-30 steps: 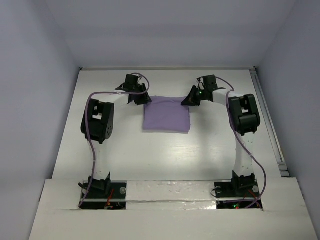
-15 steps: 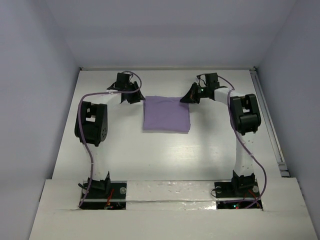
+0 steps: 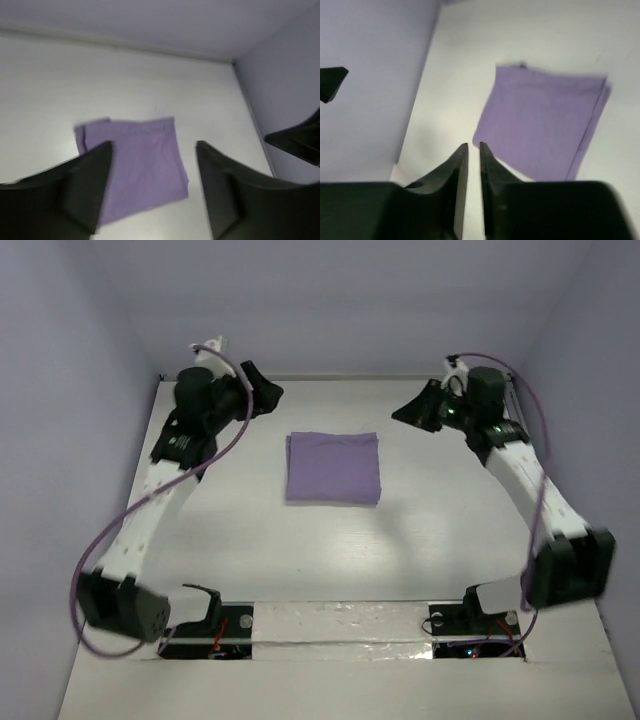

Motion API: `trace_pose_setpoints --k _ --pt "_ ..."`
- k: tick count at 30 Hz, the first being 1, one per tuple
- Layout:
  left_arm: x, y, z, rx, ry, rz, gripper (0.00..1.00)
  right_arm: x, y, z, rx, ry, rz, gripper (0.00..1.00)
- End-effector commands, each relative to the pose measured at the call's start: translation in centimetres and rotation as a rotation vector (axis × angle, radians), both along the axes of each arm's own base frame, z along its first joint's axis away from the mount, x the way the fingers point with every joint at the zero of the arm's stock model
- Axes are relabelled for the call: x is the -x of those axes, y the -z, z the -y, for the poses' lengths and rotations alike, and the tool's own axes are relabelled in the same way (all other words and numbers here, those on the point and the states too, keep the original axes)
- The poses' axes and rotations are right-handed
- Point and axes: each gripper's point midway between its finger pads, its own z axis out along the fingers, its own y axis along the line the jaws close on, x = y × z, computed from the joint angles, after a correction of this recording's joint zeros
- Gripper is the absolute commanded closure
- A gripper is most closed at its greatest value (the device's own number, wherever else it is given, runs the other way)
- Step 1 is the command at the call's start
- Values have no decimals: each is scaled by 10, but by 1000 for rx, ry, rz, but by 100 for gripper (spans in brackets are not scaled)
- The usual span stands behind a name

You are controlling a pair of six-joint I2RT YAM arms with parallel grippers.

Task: Fold and stack the t-shirts
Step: Reset both grippers

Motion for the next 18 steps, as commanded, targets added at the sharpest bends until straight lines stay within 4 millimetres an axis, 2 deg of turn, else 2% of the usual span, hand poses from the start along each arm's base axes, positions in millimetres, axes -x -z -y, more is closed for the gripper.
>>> trace_pose_setpoints --k 1,2,3,4,7,8,10,11,14,18 --pt "45 -80 -36 19 -114 221 28 52 -111 43 14 211 343 75" --pt "54 -90 -44 19 -148 248 17 61 -114 52 21 264 355 61" --pt "73 -103 -53 30 -169 284 1 70 -114 63 32 323 349 12" --pt "80 -107 -57 39 -181 295 1 84 -129 80 26 416 398 0" --pt "99 -112 -67 77 -224 293 1 94 -116 104 62 544 395 0" --pt "103 -111 -68 79 -223 284 1 104 -118 109 58 565 403 0" --pt "110 -114 -69 95 -225 286 1 111 -116 115 59 593 405 0" --pt "113 -114 -69 98 -219 284 1 119 -120 117 51 602 423 0" --pt "121 -111 -70 90 -213 288 1 126 -122 121 60 609 444 0" --pt "127 -102 -70 108 -209 294 1 125 -114 117 81 583 404 0"
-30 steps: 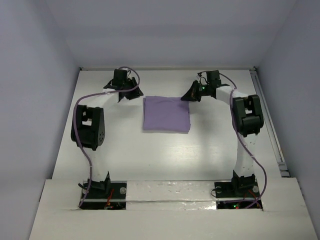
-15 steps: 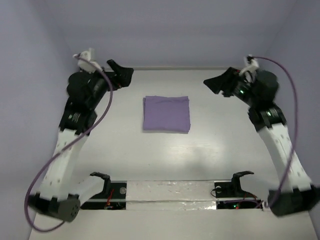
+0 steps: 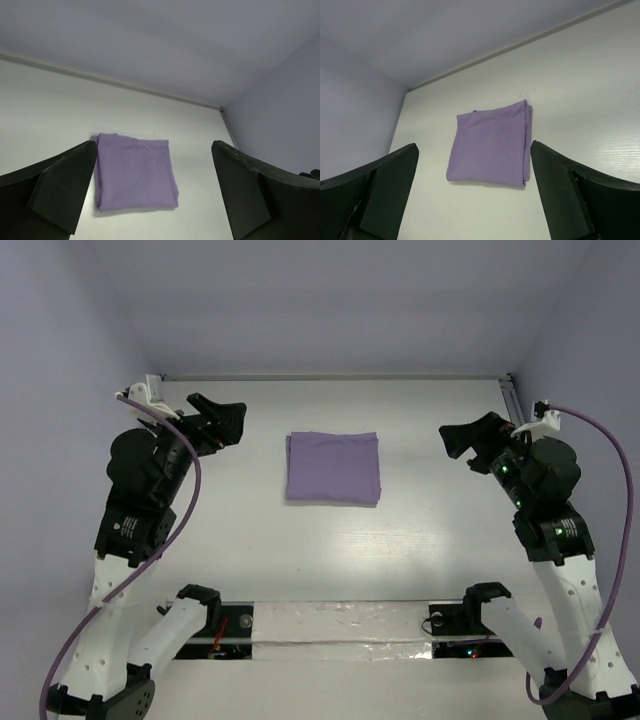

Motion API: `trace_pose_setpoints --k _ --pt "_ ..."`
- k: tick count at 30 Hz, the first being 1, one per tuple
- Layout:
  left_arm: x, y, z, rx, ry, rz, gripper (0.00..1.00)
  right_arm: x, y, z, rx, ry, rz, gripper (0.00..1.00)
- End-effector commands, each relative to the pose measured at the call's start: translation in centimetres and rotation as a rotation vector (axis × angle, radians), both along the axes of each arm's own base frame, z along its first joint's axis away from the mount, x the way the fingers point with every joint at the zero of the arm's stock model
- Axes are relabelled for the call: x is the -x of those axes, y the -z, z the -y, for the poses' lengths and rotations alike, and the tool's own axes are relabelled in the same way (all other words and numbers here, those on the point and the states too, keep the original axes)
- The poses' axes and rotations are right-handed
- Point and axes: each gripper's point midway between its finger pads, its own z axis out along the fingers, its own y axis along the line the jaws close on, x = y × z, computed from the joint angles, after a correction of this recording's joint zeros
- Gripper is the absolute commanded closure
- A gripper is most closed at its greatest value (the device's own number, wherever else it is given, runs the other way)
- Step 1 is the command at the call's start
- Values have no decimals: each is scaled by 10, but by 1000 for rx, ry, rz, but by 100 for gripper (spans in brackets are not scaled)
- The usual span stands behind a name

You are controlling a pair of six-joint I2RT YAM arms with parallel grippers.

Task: Fold and stack the t-shirts
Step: Reset both grippers

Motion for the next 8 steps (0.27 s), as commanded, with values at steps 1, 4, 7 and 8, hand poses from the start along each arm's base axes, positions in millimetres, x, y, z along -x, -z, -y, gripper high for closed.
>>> trace_pose_setpoints --k 1,4,7,8 --pt "4 2 -1 17 1 6 1 3 -11 5 2 20 16 0" --pt "4 2 2 17 16 10 1 4 -19 3 -2 6 34 0" --pt "3 3 2 16 16 1 1 7 -31 4 7 10 58 0" --pt "3 2 3 16 19 1 1 7 -33 4 8 10 59 0"
